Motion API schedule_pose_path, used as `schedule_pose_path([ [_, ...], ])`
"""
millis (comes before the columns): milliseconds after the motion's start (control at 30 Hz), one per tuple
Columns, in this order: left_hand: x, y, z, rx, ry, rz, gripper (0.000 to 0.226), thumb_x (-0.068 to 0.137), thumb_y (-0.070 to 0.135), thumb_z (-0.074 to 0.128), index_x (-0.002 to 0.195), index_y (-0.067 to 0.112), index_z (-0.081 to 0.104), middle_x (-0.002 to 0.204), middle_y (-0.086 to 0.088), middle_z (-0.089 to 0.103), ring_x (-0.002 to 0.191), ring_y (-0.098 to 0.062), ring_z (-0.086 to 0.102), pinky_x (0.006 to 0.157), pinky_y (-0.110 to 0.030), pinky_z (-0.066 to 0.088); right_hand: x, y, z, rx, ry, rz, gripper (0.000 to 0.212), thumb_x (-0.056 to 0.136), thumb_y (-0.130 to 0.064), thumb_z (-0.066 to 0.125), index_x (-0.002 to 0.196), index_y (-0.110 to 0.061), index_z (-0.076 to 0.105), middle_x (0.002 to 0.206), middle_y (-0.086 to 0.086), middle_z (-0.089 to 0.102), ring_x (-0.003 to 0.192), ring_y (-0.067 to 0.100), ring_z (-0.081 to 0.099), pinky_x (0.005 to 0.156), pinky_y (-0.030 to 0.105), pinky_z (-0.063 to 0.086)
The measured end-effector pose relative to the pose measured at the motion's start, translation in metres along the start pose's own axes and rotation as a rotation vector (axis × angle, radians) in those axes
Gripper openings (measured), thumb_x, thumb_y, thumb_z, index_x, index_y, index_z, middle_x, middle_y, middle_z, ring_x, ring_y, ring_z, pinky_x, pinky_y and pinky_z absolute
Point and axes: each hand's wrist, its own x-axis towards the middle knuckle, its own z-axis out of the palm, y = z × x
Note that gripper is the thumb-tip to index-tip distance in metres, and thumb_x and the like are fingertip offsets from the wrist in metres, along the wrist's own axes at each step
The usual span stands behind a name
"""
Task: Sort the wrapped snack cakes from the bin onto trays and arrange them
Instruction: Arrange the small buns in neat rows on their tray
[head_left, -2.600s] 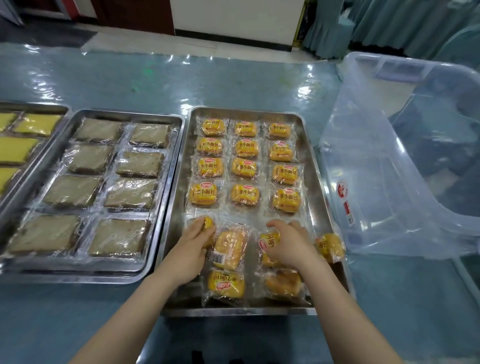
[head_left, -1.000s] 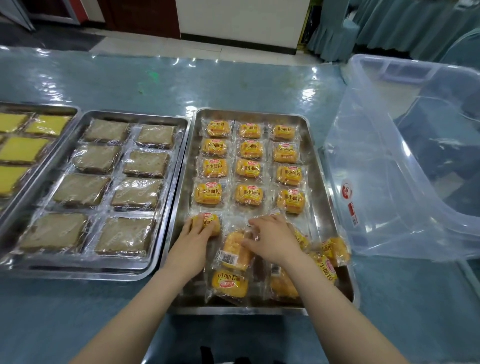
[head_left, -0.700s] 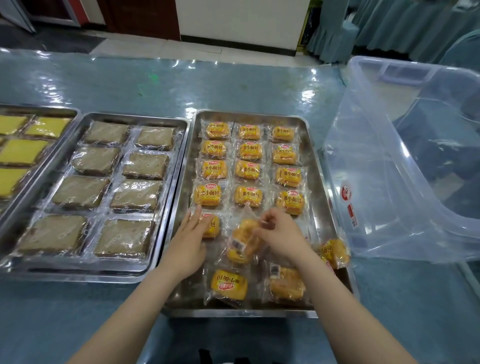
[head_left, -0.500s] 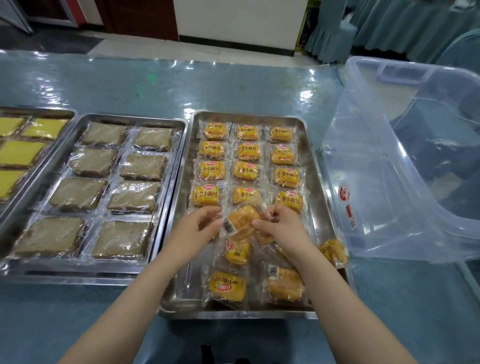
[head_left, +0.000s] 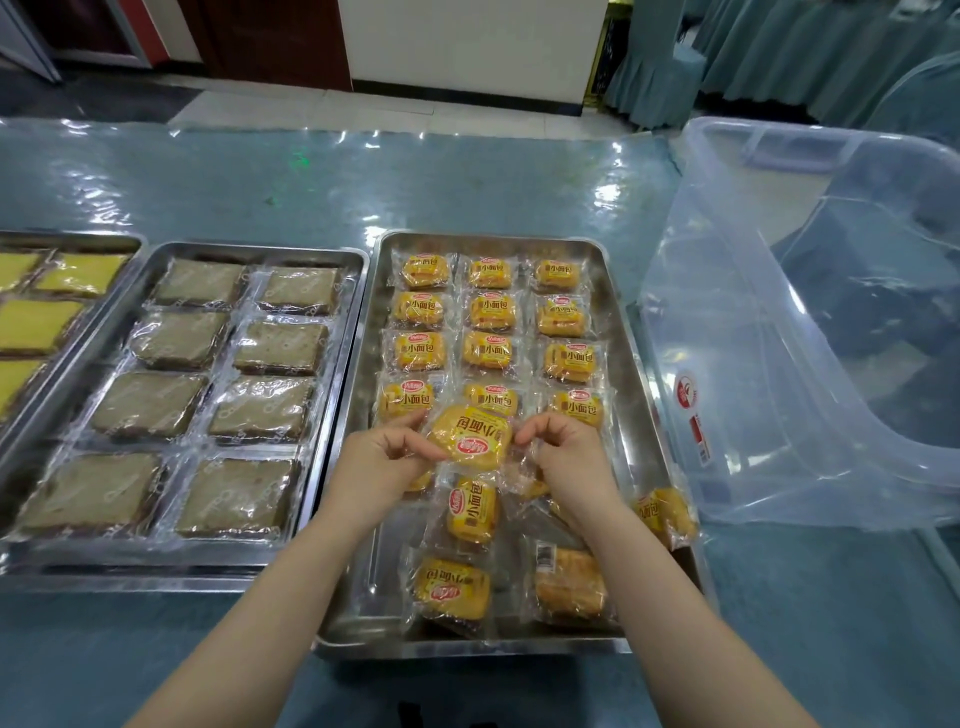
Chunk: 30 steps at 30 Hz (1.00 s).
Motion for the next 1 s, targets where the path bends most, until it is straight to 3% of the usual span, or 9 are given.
schedule_pose_path([
  [100,-0.001,-0.005,0.000,-0.005,-0.003,-0.016,0.035,0.079,-0.001,0.068,0.068,0.031,0.075,0.085,0.010,0.073,0.085,-0.007,0.068,0.072,-0.019,0.054,0.002,0.001,0.000,0.168,-0.019,0.089,0.046,0.087,0.011,0.043,0.065,-0.019,0.070,0.082,0.003,0.074,0.075,0.020,0.066,0.056,0.029,0.051],
  [200,0.000,-0.007,-0.001,-0.076,0.007,-0.050,0.027,0.084,0.007,0.065,0.083,0.032,0.074,0.095,0.004,0.073,0.087,-0.013,0.068,0.073,-0.023,0.054,0.002,0.003,-0.002,0.267,-0.077,0.113,0.033,0.092,-0.004,0.043,0.080,-0.011,0.073,0.090,0.010,0.074,0.083,0.024,0.067,0.063,0.034,0.051],
  [300,-0.001,-0.007,0.002,-0.432,-0.025,-0.129,0.039,0.080,0.024,0.066,0.117,0.033,0.058,0.107,0.000,0.069,0.093,-0.017,0.068,0.079,-0.032,0.056,0.000,0.006,-0.005,0.242,-0.186,0.103,0.030,0.095,-0.030,0.052,0.083,-0.015,0.075,0.097,0.005,0.074,0.081,0.022,0.066,0.067,0.032,0.050],
  [433,0.000,-0.004,0.010,-0.192,-0.049,-0.083,0.053,0.078,0.013,0.071,0.118,0.043,0.055,0.116,-0.002,0.061,0.091,-0.024,0.067,0.069,-0.032,0.055,-0.002,0.007,-0.004,0.016,-0.401,0.095,0.033,0.093,-0.042,0.053,0.076,-0.027,0.077,0.096,-0.004,0.074,0.082,0.013,0.066,0.075,0.031,0.049],
  [533,0.003,-0.006,0.008,-0.154,0.026,-0.108,0.063,0.079,-0.002,0.068,0.117,0.045,0.051,0.111,-0.001,0.062,0.082,-0.019,0.069,0.059,-0.025,0.053,0.003,0.005,-0.004,-0.043,-0.235,0.074,0.033,0.094,-0.035,0.055,0.066,-0.026,0.071,0.097,-0.005,0.073,0.082,0.012,0.063,0.073,0.028,0.051],
  [667,0.003,-0.013,-0.009,-0.209,0.082,-0.172,0.077,0.077,-0.013,0.064,0.131,0.032,0.033,0.102,-0.003,0.065,0.083,-0.022,0.070,0.069,-0.035,0.054,0.011,0.010,-0.004,-0.205,-0.105,0.050,0.012,0.092,-0.028,0.059,0.087,-0.019,0.064,0.088,-0.001,0.070,0.077,0.012,0.064,0.068,0.027,0.055],
  [833,-0.001,-0.019,-0.032,0.129,0.135,-0.170,0.045,0.076,-0.016,0.046,0.101,0.021,0.051,0.085,-0.005,0.063,0.078,-0.020,0.061,0.064,-0.036,0.050,0.009,0.023,0.007,-0.488,-0.400,-0.074,0.023,0.087,-0.024,0.065,0.109,-0.028,0.061,0.104,-0.015,0.061,0.096,0.005,0.057,0.086,0.028,0.049],
  [900,-0.003,-0.021,-0.034,0.306,0.097,-0.129,0.044,0.074,-0.015,0.044,0.087,0.027,0.054,0.082,-0.001,0.062,0.076,-0.018,0.059,0.061,-0.033,0.047,0.010,0.029,0.011,-0.777,-0.513,-0.168,0.041,0.086,-0.029,0.067,0.125,-0.035,0.055,0.134,-0.013,0.051,0.124,0.011,0.043,0.111,0.038,0.031],
  [1000,-0.005,-0.026,-0.028,0.552,-0.048,-0.098,0.043,0.069,-0.012,0.044,0.078,0.028,0.056,0.080,0.006,0.062,0.079,-0.014,0.059,0.058,-0.028,0.042,0.009,0.035,0.012,-1.043,-0.518,-0.235,0.055,0.082,-0.037,0.068,0.133,-0.045,0.046,0.151,-0.012,0.034,0.137,0.020,0.022,0.114,0.044,0.016],
])
